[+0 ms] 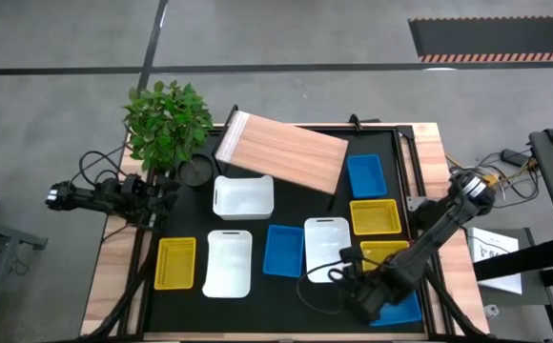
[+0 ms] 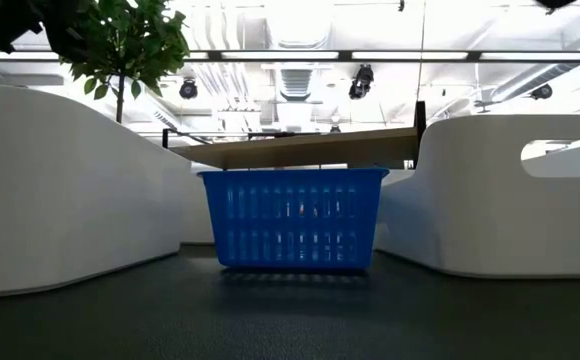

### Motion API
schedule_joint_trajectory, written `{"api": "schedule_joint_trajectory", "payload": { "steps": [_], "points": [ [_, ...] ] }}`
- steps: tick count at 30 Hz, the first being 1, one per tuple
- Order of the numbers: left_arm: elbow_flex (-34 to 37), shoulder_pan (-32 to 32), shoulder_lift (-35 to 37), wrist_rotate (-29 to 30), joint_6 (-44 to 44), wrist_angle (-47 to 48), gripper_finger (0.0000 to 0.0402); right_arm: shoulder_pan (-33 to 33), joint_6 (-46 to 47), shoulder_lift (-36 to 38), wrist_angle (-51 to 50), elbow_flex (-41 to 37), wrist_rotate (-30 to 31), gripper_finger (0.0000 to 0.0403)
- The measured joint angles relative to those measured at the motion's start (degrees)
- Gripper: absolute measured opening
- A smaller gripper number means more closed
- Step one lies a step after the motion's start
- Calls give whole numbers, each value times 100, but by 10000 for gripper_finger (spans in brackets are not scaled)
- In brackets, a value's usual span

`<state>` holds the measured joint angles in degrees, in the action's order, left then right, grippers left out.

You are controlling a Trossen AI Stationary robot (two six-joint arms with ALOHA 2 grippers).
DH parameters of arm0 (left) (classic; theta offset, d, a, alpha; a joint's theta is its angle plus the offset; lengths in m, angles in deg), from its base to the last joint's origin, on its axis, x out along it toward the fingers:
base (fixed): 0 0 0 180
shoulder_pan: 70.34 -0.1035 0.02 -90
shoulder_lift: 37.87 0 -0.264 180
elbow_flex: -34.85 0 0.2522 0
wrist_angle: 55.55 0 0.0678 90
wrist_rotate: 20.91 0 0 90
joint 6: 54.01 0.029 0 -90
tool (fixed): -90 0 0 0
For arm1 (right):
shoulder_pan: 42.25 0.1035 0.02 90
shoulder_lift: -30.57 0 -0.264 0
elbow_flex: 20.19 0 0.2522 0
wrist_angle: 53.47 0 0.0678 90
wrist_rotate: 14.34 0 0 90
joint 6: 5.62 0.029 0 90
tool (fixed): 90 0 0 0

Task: Stack baskets on shelf by color
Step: Put the right white bin on the shelf

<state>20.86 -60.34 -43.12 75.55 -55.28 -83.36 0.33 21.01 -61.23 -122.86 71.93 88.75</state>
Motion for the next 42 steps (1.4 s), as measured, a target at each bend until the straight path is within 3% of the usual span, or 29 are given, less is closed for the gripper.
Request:
{"api": "schedule_joint_trajectory", "payload": {
  "steps": [6,12,17,25,35,42],
  "points": [
    [0,-2,-12,-4,-137,3,114,-234,-111,-380,11,-72,-16,177],
    [0,0,-13,-7,-137,3,114,-422,-450,-675,174,-97,-267,183],
    [0,-2,-13,-7,-137,3,114,-481,-639,-712,482,-151,-406,144],
    [0,-2,-13,-7,-137,1,114,-499,-665,-712,543,-167,-576,20],
    [0,-1,-13,-7,-146,-1,114,-497,-381,-540,413,-124,-761,9],
    [0,-2,-13,-7,-148,-3,114,-430,-316,-377,183,419,-772,9]
  ]
}}
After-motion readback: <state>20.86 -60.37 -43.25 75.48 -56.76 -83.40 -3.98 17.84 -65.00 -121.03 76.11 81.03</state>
